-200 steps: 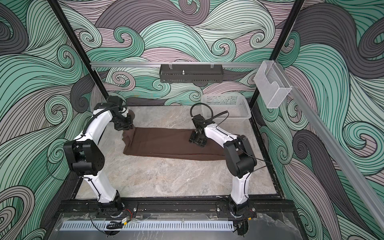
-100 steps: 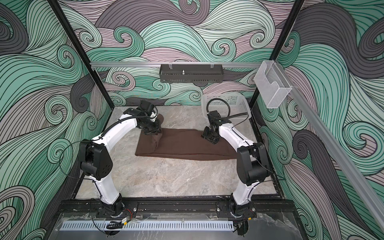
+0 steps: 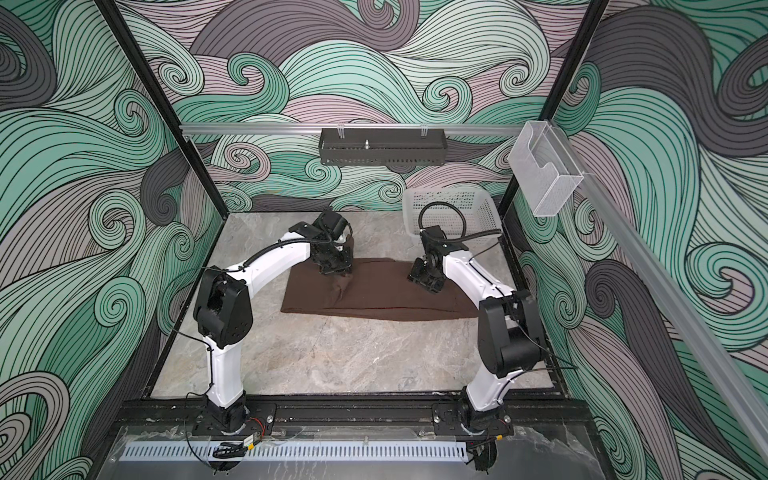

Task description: Fold and stack the trousers

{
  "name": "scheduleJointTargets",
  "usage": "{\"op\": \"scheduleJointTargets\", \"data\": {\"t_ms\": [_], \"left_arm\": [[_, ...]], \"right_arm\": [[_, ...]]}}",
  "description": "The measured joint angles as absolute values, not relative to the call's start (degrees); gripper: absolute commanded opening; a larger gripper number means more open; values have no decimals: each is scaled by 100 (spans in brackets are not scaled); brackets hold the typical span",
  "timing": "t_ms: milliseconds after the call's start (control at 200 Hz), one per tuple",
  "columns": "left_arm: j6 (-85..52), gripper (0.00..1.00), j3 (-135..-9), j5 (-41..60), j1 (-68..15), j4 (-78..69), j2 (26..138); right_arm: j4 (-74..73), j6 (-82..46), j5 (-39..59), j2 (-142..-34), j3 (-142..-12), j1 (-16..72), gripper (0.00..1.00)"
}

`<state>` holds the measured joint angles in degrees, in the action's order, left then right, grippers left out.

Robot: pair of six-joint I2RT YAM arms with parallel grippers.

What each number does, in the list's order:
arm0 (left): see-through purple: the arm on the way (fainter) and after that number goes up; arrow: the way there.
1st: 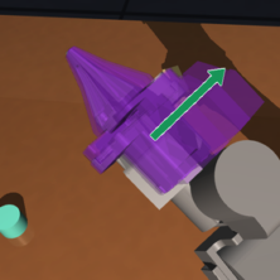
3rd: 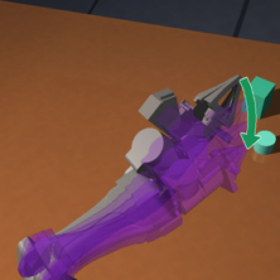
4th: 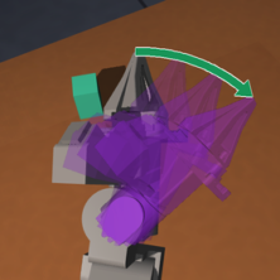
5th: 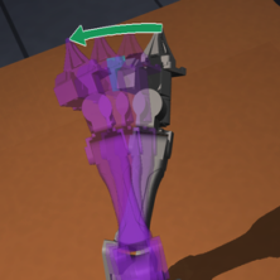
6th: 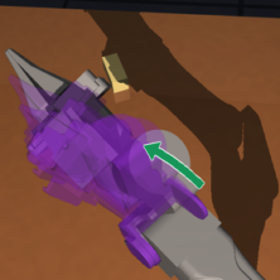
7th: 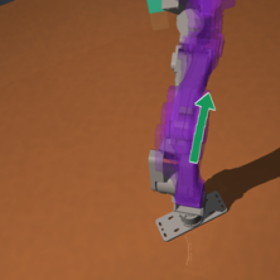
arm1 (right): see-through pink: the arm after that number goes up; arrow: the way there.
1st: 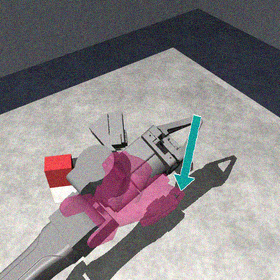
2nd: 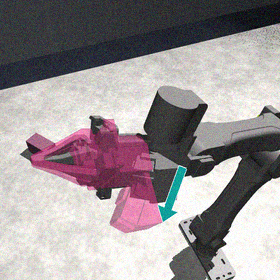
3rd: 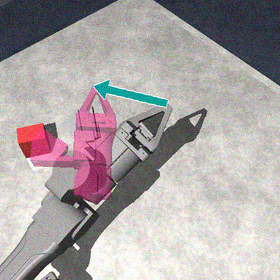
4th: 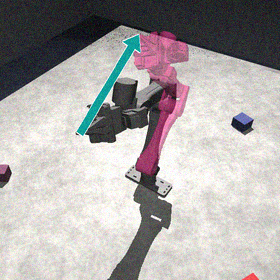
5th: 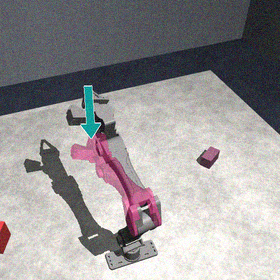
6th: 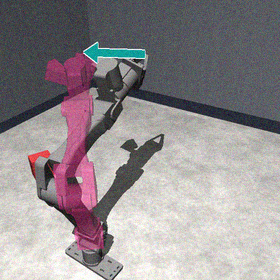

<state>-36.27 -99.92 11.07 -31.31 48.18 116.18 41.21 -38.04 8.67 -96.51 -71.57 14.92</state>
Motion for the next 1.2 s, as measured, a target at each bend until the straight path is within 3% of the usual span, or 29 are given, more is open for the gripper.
{"op": "scheduleJointTargets", "data": {"t_ms": [610, 645, 746, 1031, 1196], "left_arm": [[-3697, 0, -10715, 1066, -3568, 5253, 12016], [-3706, 5, -10774, 1061, -3583, 5280, 12044], [-3763, 32, -10881, 1076, -3612, 5282, 12210], [-3883, 63, -10901, 1225, -3614, 5164, 12405], [-3778, 76, -10895, 1184, -3614, 5096, 11992]], "right_arm": [[4132, -3804, 882, -9636, -7072, 1487, 56], [4130, -3804, 882, -9633, -7067, 1487, 56], [4136, -3804, 882, -9607, -7057, 1487, 56], [4171, -3771, 878, -9400, -7046, 1481, 57], [4294, -3741, 862, -9179, -7054, 1481, 58]]}}
